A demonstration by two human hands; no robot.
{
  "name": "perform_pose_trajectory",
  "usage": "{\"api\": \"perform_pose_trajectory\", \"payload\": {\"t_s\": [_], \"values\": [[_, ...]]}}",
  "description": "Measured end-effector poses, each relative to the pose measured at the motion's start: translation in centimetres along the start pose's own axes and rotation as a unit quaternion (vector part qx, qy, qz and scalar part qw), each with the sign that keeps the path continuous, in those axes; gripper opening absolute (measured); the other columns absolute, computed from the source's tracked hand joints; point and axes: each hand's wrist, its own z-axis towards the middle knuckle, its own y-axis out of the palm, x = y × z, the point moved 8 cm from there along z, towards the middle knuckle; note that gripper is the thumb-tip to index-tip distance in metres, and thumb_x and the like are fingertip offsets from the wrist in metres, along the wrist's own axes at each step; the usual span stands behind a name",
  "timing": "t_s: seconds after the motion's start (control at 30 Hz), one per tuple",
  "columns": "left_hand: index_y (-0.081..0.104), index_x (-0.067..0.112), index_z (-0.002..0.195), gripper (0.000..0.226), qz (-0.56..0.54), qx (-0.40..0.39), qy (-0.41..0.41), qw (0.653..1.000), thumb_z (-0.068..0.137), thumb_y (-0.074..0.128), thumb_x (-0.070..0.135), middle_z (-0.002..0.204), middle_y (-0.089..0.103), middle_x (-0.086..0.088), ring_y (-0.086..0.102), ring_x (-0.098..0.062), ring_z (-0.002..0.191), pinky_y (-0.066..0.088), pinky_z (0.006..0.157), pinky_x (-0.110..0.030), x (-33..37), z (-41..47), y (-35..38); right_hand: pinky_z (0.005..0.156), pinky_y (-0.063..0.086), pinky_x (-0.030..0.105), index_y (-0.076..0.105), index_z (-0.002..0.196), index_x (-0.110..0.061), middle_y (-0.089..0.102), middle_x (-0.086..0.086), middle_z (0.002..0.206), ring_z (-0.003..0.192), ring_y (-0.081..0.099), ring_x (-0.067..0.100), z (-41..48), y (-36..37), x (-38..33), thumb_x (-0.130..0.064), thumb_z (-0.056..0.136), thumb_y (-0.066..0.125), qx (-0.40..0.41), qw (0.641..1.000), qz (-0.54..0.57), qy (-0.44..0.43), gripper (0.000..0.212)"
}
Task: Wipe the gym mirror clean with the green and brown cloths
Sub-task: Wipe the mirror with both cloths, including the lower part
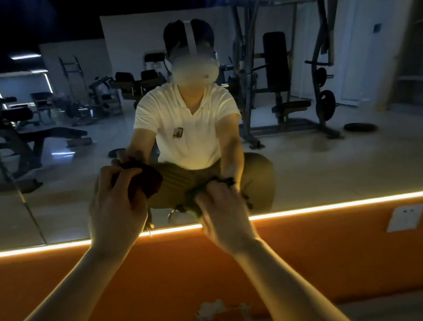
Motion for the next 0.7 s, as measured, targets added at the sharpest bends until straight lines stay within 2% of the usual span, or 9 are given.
{"api": "perform_pose_trajectory", "payload": {"t_s": [0.13, 0.2, 0.27, 0.33, 0.4, 0.47, 0.57, 0.63, 0.7], "values": [[0.062, 0.003, 0.117, 0.033, -0.018, 0.011, 0.025, 0.999, 0.086, 0.073, -0.001, 0.120, 0.054, -0.022, 0.060, -0.037, 0.101, 0.056, 0.079, -0.045, 1.3, -0.4, 1.0, 0.092, 0.048, 0.038, 0.060, 0.109, -0.011, 0.059, 0.014, 0.117, 0.105, 0.057, 0.027, -3.6, -6.4, 12.6, -0.015, 0.087, 0.065, 0.092, 0.969, -0.057, 0.220, 0.023], [0.061, 0.005, 0.118, 0.028, -0.028, 0.016, 0.034, 0.999, 0.091, 0.067, 0.002, 0.122, 0.054, -0.022, 0.060, -0.038, 0.102, 0.058, 0.079, -0.049, 1.6, -0.4, 1.2, 0.093, 0.052, 0.043, 0.055, 0.112, -0.006, 0.056, 0.016, 0.119, 0.106, 0.058, 0.031, -6.1, -8.8, 17.3, -0.009, 0.089, 0.061, 0.152, 0.904, -0.044, 0.398, 0.024], [0.057, 0.008, 0.119, 0.027, -0.032, 0.014, 0.032, 0.999, 0.092, 0.062, 0.008, 0.122, 0.054, -0.021, 0.061, -0.038, 0.103, 0.058, 0.080, -0.052, 1.6, -0.4, 1.2, 0.091, 0.051, 0.043, 0.054, 0.116, -0.004, 0.053, 0.018, 0.124, 0.110, 0.057, 0.035, -8.4, -9.5, 18.9, -0.001, 0.091, 0.056, 0.217, 0.799, 0.002, 0.560, 0.026], [0.058, 0.009, 0.121, 0.030, -0.032, 0.000, 0.029, 0.999, 0.092, 0.066, 0.005, 0.123, 0.054, -0.021, 0.061, -0.039, 0.104, 0.058, 0.081, -0.054, 1.4, -0.4, 1.4, 0.085, 0.043, 0.037, 0.052, 0.120, 0.000, 0.051, 0.021, 0.128, 0.115, 0.054, 0.038, -8.2, -8.8, 17.1, 0.001, 0.093, 0.054, 0.238, 0.753, 0.030, 0.612, 0.028], [0.060, 0.008, 0.121, 0.036, -0.024, -0.019, 0.032, 0.999, 0.087, 0.071, 0.005, 0.125, 0.054, -0.021, 0.061, -0.040, 0.106, 0.059, 0.083, -0.054, 1.1, -0.4, 1.3, 0.084, 0.043, 0.042, 0.050, 0.122, 0.000, 0.048, 0.021, 0.129, 0.115, 0.052, 0.041, -6.3, -6.6, 13.4, 0.001, 0.091, 0.053, 0.223, 0.777, 0.053, 0.586, 0.031], [0.061, 0.007, 0.122, 0.038, -0.010, -0.034, 0.039, 0.999, 0.085, 0.072, 0.007, 0.126, 0.055, -0.021, 0.061, -0.039, 0.109, 0.059, 0.085, -0.053, 0.7, -0.5, 1.1, 0.086, 0.051, 0.049, 0.051, 0.118, -0.010, 0.048, 0.015, 0.127, 0.110, 0.054, 0.037, -3.9, -3.8, 8.1, -0.004, 0.087, 0.054, 0.178, 0.841, 0.054, 0.508, 0.032], [0.063, 0.006, 0.121, 0.039, 0.021, -0.047, 0.063, 0.997, 0.084, 0.075, 0.007, 0.124, 0.055, -0.018, 0.062, -0.038, 0.107, 0.059, 0.084, -0.051, 0.5, -0.3, 0.4, 0.087, 0.053, 0.043, 0.057, 0.109, -0.022, 0.052, 0.002, 0.116, 0.104, 0.054, 0.021, -0.1, 0.8, -1.4, -0.008, 0.085, 0.070, 0.065, 0.974, 0.061, 0.209, 0.031], [0.065, 0.005, 0.119, 0.036, 0.044, -0.044, 0.080, 0.995, 0.085, 0.076, 0.008, 0.122, 0.057, -0.018, 0.062, -0.037, 0.103, 0.059, 0.083, -0.051, 0.2, 0.1, -0.1, 0.088, 0.052, 0.040, 0.063, 0.109, -0.020, 0.053, 0.003, 0.111, 0.101, 0.054, 0.020, 1.3, 2.2, -5.7, -0.008, 0.083, 0.079, -0.006, 0.999, 0.054, -0.005, 0.032], [0.065, 0.005, 0.119, 0.034, 0.049, -0.029, 0.071, 0.996, 0.086, 0.075, 0.008, 0.121, 0.057, -0.019, 0.063, -0.036, 0.102, 0.058, 0.083, -0.050, -0.4, 0.5, -0.6, 0.095, 0.050, 0.035, 0.067, 0.110, -0.018, 0.056, 0.006, 0.114, 0.106, 0.056, 0.022, 3.3, 0.1, -4.4, -0.011, 0.089, 0.074, 0.028, 0.998, 0.040, -0.028, 0.023]]}}
